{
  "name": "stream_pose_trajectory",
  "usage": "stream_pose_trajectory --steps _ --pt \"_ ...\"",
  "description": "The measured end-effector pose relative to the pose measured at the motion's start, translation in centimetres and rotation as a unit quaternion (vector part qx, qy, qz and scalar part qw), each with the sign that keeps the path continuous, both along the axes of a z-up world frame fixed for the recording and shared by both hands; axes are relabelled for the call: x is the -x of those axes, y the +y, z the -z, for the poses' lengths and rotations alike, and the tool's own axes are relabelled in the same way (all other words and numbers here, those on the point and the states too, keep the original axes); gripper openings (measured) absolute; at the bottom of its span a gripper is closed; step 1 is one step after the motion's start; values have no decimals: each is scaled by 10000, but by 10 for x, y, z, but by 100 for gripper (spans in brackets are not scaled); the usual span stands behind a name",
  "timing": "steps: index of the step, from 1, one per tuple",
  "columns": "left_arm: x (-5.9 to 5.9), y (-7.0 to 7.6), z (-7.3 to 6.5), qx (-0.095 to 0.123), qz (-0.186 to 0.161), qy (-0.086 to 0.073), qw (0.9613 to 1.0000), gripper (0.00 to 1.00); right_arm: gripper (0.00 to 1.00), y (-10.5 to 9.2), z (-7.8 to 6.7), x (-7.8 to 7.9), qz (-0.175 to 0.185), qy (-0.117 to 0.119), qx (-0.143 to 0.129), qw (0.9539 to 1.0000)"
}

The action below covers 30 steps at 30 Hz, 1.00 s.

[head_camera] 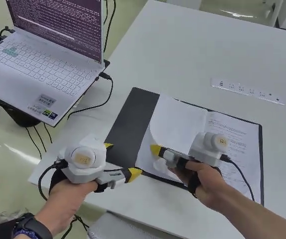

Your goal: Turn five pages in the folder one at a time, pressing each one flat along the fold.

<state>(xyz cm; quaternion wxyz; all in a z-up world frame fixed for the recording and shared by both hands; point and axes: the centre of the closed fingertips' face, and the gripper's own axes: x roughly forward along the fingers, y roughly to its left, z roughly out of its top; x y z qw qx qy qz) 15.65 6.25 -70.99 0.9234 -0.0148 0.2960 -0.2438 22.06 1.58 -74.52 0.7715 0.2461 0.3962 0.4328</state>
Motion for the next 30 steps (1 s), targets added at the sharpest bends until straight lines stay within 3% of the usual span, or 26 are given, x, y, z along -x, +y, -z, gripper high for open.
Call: stream_pose_trajectory --steps 4,12,17,24,30 --pt "1 1 0 -19 4 21 10000 64 0 -1 19 2 30 149 347 9993" --pt "8 6 7 -29 -78 151 9999 64 0 4 39 -2 97 435 404 9982" --pt "10 8 7 -33 -121 179 9998 64 2 5 49 1 207 792 386 9959" --pt "10 7 6 -39 -119 181 9998 65 3 6 49 -1 287 765 345 9961" --pt "10 1 4 -59 -55 228 9997 66 14 11 42 4 196 703 214 9971"
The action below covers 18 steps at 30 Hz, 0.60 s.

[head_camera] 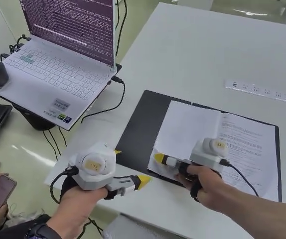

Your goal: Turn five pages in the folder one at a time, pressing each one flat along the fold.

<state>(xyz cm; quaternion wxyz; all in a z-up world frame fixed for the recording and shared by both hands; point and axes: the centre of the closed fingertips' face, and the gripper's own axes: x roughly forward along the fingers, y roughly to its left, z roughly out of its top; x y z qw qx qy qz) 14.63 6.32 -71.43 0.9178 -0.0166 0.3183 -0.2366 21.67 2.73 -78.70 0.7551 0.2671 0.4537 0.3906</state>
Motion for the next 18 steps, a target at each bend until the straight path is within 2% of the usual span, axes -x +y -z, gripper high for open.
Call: stream_pose_trajectory --steps 3,5,7,9,10,12,15,17,18 --pt "0 -2 -2 -74 51 10 10000 66 21 3 -6 4 -24 -52 -112 9999" --pt "-1 -2 -3 -66 24 11 10000 66 26 5 -9 9 -118 -3 -200 9997" --pt "-1 -1 -3 -74 16 9 10000 66 30 4 -10 12 -234 -159 -221 9994" --pt "0 -1 -2 -90 18 38 10000 65 31 3 -12 17 -293 -148 -253 9991" --pt "3 -1 -1 -79 18 114 9999 64 33 2 -13 18 -298 -148 -267 9991" --pt "4 -2 0 -109 29 112 9999 62 37 0 -16 20 -368 -190 -338 9986" --pt "5 -4 0 -93 12 111 9999 60 44 -5 -24 27 -583 -359 -383 9969" --pt "4 -6 0 -47 -27 111 9999 57 43 -15 -30 33 -760 -437 -314 9957" --pt "3 -6 -1 -18 -52 102 9999 56 42 -18 -33 34 -804 -547 -318 9947"
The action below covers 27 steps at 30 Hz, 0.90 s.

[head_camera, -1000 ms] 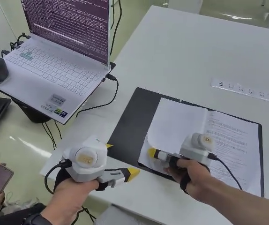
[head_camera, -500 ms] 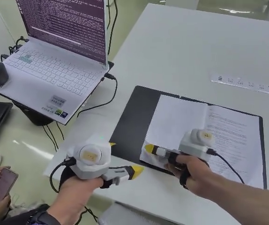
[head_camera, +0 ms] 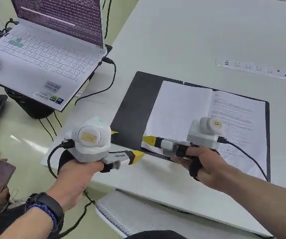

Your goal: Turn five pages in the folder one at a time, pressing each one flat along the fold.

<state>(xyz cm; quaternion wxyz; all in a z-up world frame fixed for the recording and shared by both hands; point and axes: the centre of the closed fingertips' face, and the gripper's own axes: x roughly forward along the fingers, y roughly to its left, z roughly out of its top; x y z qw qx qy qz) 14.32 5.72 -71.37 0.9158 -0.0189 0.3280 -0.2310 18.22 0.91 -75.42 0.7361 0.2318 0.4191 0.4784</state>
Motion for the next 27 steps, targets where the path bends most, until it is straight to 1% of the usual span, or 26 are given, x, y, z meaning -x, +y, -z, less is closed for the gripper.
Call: stream_pose_trajectory --steps 1,5,9,10,11,12,13,15,18,19,22,24,27 --pt "-1 -1 -1 36 -46 -26 10000 56 41 -4 -2 -1 11 -121 -3 9999" --pt "-5 -4 2 43 -47 -20 10000 56 43 -30 -9 0 137 -169 -23 9998" --pt "-10 -10 0 17 12 -23 10000 54 45 -52 -15 -1 203 -370 12 9991" --pt "-12 -11 -1 3 36 -29 10000 54 46 -57 -16 0 173 -426 50 9989" --pt "-13 -12 -1 -1 49 -33 10000 53 46 -63 -16 4 74 -498 143 9986" --pt "-17 -11 -2 -8 49 -36 10000 52 46 -67 -17 8 -41 -594 191 9980" --pt "-19 -11 -2 -13 41 -35 10000 52 46 -73 -19 14 -187 -745 283 9966" --pt "-21 -12 -1 -18 28 -20 10000 48 46 -83 -21 24 -366 -880 413 9946" --pt "-27 -15 2 9 -16 5 10000 45 44 -98 -25 32 -339 -938 438 9940" --pt "-29 -17 2 16 -20 13 10000 44 43 -103 -26 33 -286 -942 429 9942" --pt "-32 -22 6 -1 28 35 10000 40 42 -120 -31 30 67 -921 336 9952" --pt "-33 -26 9 -23 73 52 10000 38 42 -129 -33 30 166 -914 355 9950" --pt "-35 -30 14 -39 99 107 9999 35 40 -136 -34 33 182 -953 415 9944"
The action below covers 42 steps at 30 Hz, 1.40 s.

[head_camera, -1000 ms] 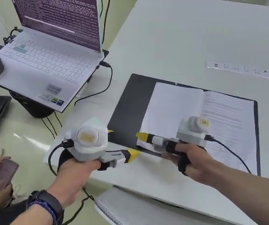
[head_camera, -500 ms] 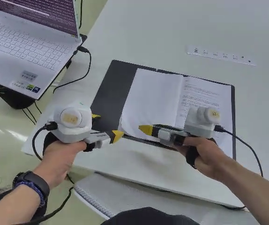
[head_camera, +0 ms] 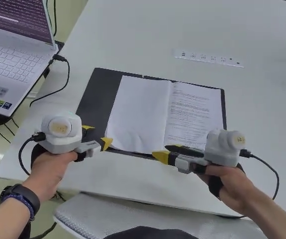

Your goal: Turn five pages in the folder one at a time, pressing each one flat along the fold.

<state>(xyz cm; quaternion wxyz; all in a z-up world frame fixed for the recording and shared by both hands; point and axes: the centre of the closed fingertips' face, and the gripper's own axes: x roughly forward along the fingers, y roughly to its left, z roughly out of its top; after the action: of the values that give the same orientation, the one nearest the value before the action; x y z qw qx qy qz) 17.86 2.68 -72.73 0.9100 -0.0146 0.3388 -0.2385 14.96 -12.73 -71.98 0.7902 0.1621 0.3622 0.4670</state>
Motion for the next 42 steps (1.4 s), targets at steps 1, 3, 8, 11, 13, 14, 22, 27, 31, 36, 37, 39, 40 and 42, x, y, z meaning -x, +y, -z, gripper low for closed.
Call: stream_pose_trajectory --steps 1,3,8,11,13,14,22,27,31,36,37,39,40,42 --pt "-1 -1 1 -2 3 12 10000 33 39 -3 -1 2 3 -17 26 10000" --pt "-2 -4 3 -20 21 39 10000 30 39 -9 0 3 36 -23 44 10000" --pt "-11 -17 1 117 40 -11 9999 17 38 -19 -4 5 263 21 -51 9996" --pt "-16 -24 8 86 118 17 9999 11 38 -23 -5 7 327 36 -77 9994" --pt "-19 -27 15 40 111 55 9999 7 37 -26 -5 7 374 48 -49 9993" --pt "-21 -27 20 -36 123 53 9999 4 37 -28 -5 7 404 55 -48 9992" --pt "-18 -28 42 49 39 292 9996 0 33 -38 -3 6 576 124 -61 9982" --pt "-13 -19 59 -72 -165 505 9986 0 33 -36 0 9 520 161 -8 9985" --pt "-12 -17 55 -236 -52 377 9990 0 32 -30 1 9 491 188 -27 9986" --pt "-12 -15 55 -129 -144 416 9989 0 31 -24 8 6 398 156 64 9991" --pt "-12 -16 55 -135 -146 401 9990 0 30 -23 9 3 402 153 57 9991" --pt "-11 -16 54 -127 -163 392 9990 0 29 -21 11 -3 429 162 30 9989" --pt "-11 -16 54 -118 -175 395 9990 0 28 -20 11 -5 434 160 27 9989" --pt "-11 -16 54 -111 -193 401 9989 0 27 -16 11 -10 416 122 14 9991"
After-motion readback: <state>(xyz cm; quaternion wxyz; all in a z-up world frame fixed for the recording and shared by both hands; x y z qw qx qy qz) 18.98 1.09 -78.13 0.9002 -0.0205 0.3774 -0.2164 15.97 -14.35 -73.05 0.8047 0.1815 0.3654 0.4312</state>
